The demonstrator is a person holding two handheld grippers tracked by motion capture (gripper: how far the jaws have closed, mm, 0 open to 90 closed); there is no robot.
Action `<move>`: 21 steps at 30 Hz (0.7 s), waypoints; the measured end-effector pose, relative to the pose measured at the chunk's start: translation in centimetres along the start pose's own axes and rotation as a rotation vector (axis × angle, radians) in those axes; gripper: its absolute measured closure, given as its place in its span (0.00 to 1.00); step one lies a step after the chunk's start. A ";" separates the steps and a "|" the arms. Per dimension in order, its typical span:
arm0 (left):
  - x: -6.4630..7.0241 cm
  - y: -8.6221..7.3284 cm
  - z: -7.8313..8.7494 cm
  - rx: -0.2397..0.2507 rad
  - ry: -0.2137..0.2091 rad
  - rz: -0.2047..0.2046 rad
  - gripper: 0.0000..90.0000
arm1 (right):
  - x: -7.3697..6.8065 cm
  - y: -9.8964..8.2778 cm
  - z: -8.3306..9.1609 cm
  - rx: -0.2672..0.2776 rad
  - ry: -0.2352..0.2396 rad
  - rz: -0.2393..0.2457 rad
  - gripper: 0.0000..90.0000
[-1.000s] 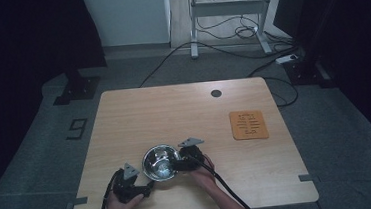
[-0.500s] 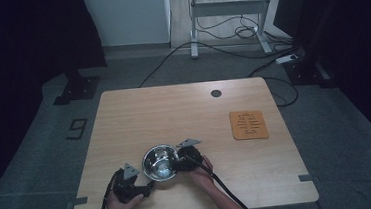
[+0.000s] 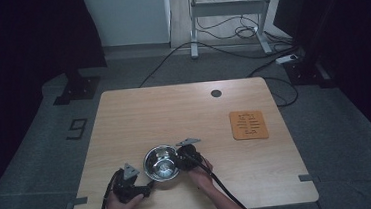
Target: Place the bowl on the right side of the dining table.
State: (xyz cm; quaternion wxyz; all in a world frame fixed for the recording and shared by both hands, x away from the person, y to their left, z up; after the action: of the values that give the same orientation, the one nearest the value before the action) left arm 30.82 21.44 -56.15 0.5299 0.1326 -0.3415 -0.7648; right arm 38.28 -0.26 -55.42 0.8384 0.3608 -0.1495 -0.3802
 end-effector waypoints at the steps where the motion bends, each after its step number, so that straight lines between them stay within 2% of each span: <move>1: 0.0 0.0 0.0 0.000 0.000 0.000 0.13 | 0.0 0.0 0.0 0.000 0.003 -0.009 0.79; 5: 0.0 0.0 0.0 0.000 0.000 0.000 0.13 | 0.2 0.0 0.1 0.002 0.027 -0.036 0.85; 6: 0.0 0.0 0.0 0.000 0.000 0.000 0.13 | 0.4 0.0 0.2 0.008 0.045 -0.058 0.90; 8: 0.0 0.0 0.0 0.000 0.000 0.000 0.13 | 0.7 0.0 0.1 0.013 0.068 -0.091 0.92; 9: 0.0 0.0 0.0 0.000 0.000 0.000 0.13 | 0.7 0.0 0.1 0.013 0.068 -0.091 0.92; 11: 0.0 0.0 0.0 0.000 0.000 0.000 0.13 | 1.0 -0.1 0.1 0.025 0.107 -0.145 0.94; 14: 0.0 0.0 0.0 0.000 0.000 0.000 0.13 | 1.3 -0.1 0.2 0.035 0.135 -0.163 0.95; 21: 0.0 0.0 0.0 0.000 0.000 0.000 0.13 | 1.5 0.0 0.3 0.050 0.156 -0.182 0.95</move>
State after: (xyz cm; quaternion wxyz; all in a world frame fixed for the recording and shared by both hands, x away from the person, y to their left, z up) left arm 30.82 21.45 -56.15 0.5299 0.1325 -0.3415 -0.7649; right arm 39.10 -1.57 -55.26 0.8002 0.4222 -0.0596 -0.4217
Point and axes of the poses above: each handheld gripper's, and its own axes: z roughly backward along the jaws, y roughly out of its top, x roughly to its right, the point moved 2 cm from there along -z, roughly forward along the jaws, and after that the axes turned 13 degrees about z, right-handed, at the moved point
